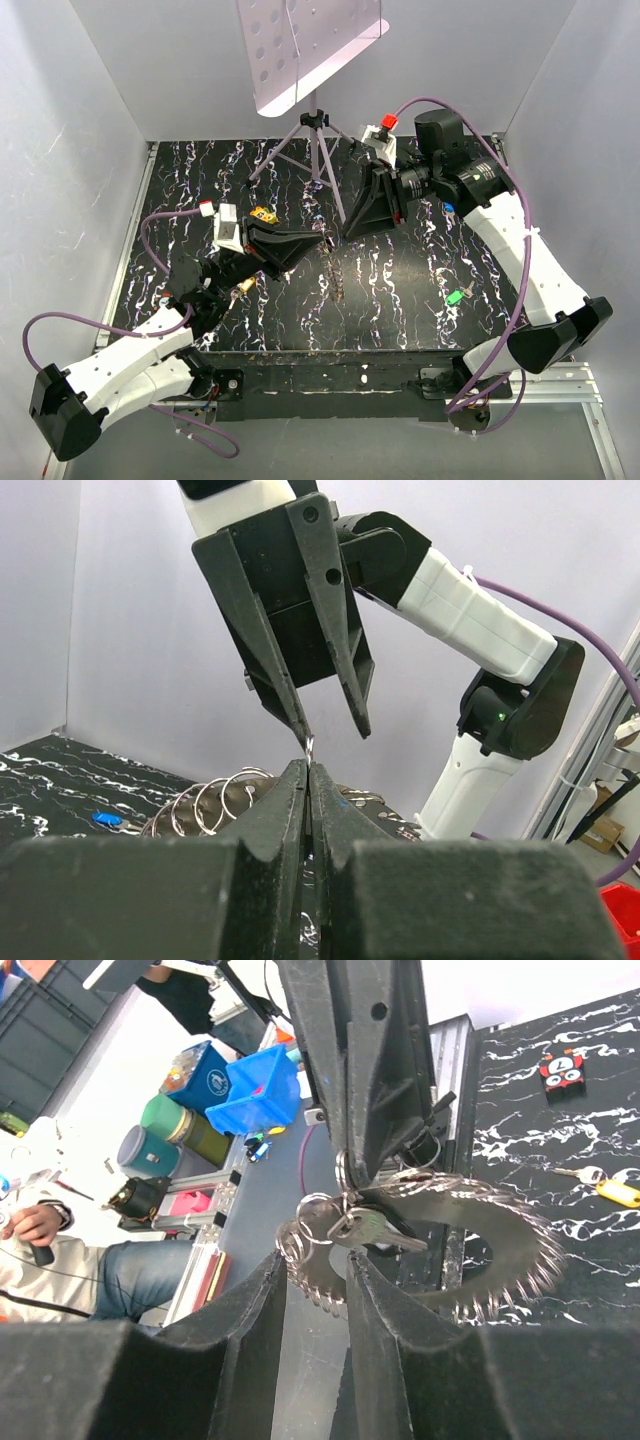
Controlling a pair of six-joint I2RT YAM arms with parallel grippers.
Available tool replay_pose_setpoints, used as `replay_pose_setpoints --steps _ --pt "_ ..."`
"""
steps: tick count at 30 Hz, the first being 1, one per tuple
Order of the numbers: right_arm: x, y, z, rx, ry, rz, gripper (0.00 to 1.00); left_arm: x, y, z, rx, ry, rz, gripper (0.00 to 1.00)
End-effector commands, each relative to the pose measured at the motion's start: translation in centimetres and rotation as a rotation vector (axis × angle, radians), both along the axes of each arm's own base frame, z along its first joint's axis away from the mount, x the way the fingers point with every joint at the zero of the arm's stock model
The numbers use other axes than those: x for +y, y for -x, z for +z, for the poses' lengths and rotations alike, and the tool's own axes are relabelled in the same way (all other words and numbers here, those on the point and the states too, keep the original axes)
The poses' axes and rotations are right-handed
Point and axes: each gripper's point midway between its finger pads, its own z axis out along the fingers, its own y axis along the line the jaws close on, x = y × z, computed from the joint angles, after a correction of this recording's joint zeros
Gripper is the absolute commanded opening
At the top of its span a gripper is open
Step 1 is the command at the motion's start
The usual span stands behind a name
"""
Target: Put the keys on the keyring
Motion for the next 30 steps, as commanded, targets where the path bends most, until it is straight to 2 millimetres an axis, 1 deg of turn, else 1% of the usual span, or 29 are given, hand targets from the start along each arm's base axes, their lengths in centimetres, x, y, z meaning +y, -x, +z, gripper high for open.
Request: replay_pose_setpoints --steps 1,4,6,15,21,23,30 --pt "-0.3 0.9 2.5 -0.015 -0.061 0.059 0.37 0.6 0.0 1.3 -0.017 0.052 0.018 0.0" --pt "0.0 0.7 2.2 -0.018 -0.05 0.045 0.37 0.4 -0.1 1.2 -0.012 0.047 0.013 0.0" --pt "0.3 0.3 1.9 -0.02 -0.038 0.024 0.37 0.3 -0.1 0.9 -0.005 0.045 0.01 0.0" --pt "1.3 -1.3 0.7 -0.048 0.009 -0.049 0.37 0.4 -0.1 1.0 -0.003 0.05 0.008 0.0" --pt "1.8 -0.9 0.4 -0.056 0.019 -0.038 0.37 0.5 -0.1 0.9 0.001 0.053 0.012 0.0" --pt "1.9 -0.7 0.4 -0.062 0.019 -0.032 0.35 0.5 -0.2 0.8 0.003 0.052 0.016 0.0" --pt "1.9 -0.6 0.5 -0.072 0.016 -0.029 0.21 0.6 -0.3 0.7 0.007 0.052 0.025 0.0"
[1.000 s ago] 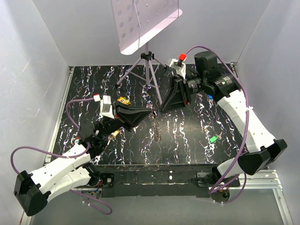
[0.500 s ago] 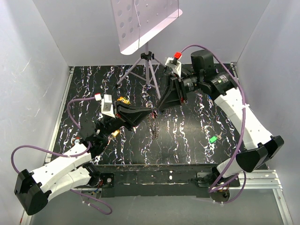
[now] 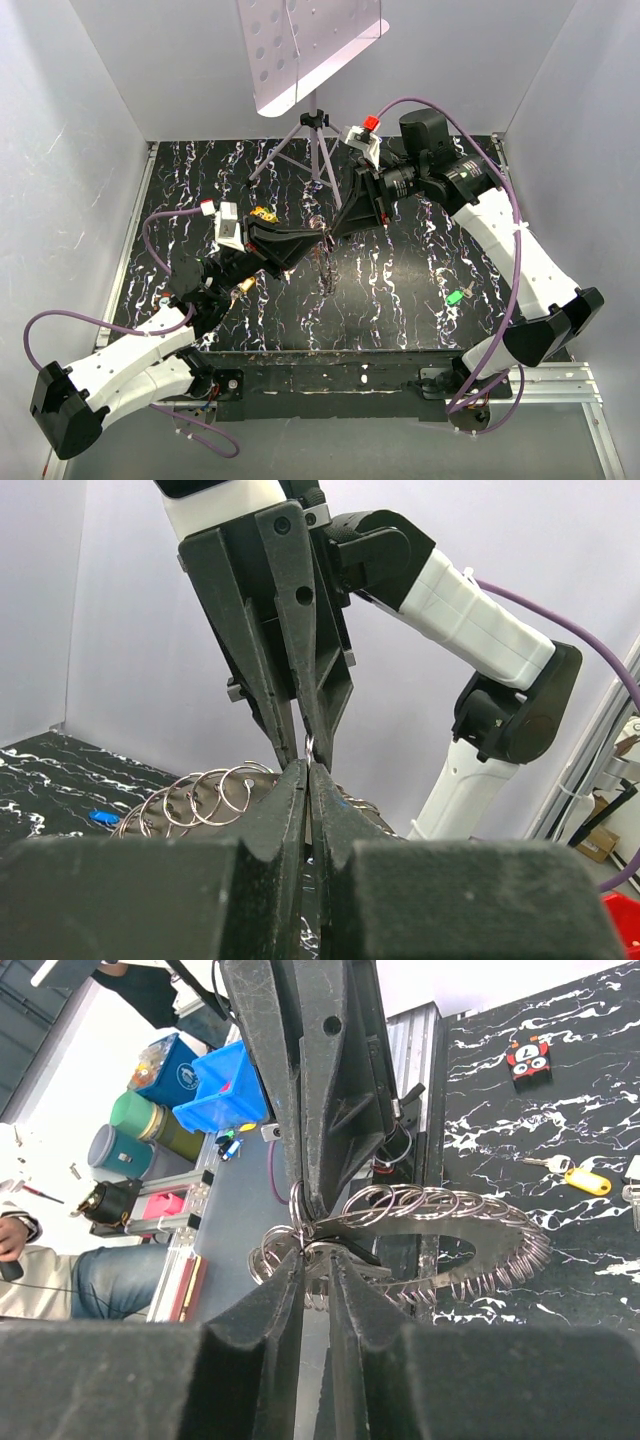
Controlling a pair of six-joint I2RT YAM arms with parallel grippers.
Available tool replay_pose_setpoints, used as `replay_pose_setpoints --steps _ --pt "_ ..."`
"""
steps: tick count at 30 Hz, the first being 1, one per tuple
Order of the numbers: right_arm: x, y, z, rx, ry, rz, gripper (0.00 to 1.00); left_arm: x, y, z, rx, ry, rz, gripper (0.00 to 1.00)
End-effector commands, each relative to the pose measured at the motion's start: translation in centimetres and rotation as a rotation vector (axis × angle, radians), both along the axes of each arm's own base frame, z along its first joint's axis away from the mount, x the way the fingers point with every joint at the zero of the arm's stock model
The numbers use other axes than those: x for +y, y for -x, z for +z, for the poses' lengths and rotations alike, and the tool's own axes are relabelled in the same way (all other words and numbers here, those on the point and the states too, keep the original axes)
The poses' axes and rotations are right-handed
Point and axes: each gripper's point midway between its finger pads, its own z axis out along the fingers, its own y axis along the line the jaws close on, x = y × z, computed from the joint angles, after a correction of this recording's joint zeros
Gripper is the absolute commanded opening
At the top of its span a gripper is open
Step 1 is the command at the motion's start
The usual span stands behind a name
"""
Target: Put the keys on the keyring
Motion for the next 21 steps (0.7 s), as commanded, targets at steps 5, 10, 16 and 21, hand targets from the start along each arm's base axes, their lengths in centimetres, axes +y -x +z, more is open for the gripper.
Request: replay_pose_setpoints --steps 5,10,16,21 --pt "-0.1 0.4 1.5 -0.052 -0.035 0.013 0.01 0.7 0.2 0.9 -0.019 0.04 0.02 0.0" --pt "-0.2 0.4 1.4 -0.055 -0.035 0.016 0.01 0.8 0.2 1.0 -0.017 0.047 0.022 0.0" --pt "0.0 0.3 0.1 -0.041 -0.013 0.002 0.01 1.2 0.2 1.5 -0.029 0.068 0.04 0.0" --pt "0.4 0.2 -0.9 -0.028 0.007 -0.003 0.01 1.5 0.3 2.0 -0.039 0.083 0.048 0.0"
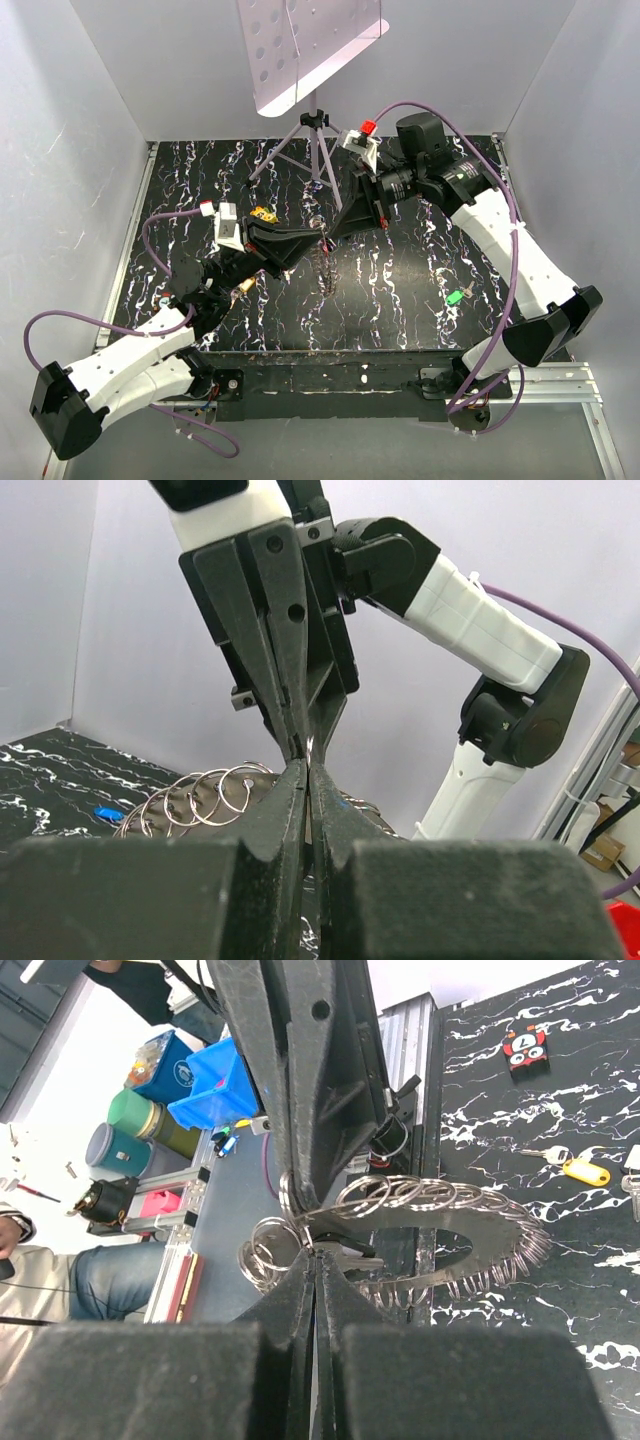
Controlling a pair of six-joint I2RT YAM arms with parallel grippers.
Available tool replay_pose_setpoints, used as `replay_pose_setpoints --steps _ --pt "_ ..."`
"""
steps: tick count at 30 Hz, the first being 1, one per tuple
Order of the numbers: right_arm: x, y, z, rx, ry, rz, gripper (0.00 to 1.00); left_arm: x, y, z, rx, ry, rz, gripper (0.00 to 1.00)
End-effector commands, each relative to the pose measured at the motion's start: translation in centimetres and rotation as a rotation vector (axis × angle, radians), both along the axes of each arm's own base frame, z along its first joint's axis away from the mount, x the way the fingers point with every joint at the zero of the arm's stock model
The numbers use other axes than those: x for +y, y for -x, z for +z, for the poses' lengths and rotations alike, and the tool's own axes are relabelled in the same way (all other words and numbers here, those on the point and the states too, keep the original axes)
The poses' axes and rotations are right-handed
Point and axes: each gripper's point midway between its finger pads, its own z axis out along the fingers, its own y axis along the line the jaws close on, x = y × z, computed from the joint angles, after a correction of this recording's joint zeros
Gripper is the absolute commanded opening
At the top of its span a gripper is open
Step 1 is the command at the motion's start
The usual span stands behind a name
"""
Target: Put the keys on the keyring
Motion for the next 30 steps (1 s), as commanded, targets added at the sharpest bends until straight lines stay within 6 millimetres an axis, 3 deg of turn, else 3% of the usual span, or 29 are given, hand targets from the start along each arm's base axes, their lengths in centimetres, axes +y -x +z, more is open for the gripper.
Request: replay_pose_setpoints --steps 1,10,14,16,17,19,23,27,30 --pt "0.3 0.4 -0.1 -0.03 -0.004 -0.001 0.01 1.4 0.6 2.4 -0.053 0.079 0.032 0.0" --pt "0.4 0.4 0.0 -0.042 -0.002 -0.006 0.01 1.4 0.6 1.9 -0.049 0.061 0.034 0.0" --pt "-0.5 0.0 0.6 -0.064 -0.013 -0.033 0.01 1.2 0.7 1.0 -0.053 0.0 0.039 0.0" --pt "-1.5 -0.8 1.0 -0.107 -0.026 -0.067 0.12 1.0 0.7 0.0 -0.049 -0.072 0.048 0.0" --pt "-2.9 -1.2 1.1 -0.155 -0.024 -0.104 0.28 0.8 0.5 -1.2 -0.043 -0.15 0.053 0.0" --pt "-4.1 -1.8 0.0 -0.245 0.002 -0.146 0.38 0.4 0.2 -2.5 -0.012 -0.243 0.05 0.0" --pt "-6.5 -3.0 -4.3 -0.384 0.114 -0.239 0.53 -0.9 -0.4 -4.9 0.075 -0.409 0.006 0.0" --pt "-8.7 -4.9 -7.6 -0.353 0.155 -0.357 0.57 -2.5 -1.6 -6.1 0.18 -0.463 -0.024 0.0" --pt "-10.5 -6.1 -9.1 -0.348 0.172 -0.436 0.57 -4.3 -3.4 -8.4 0.328 -0.515 -0.038 0.0"
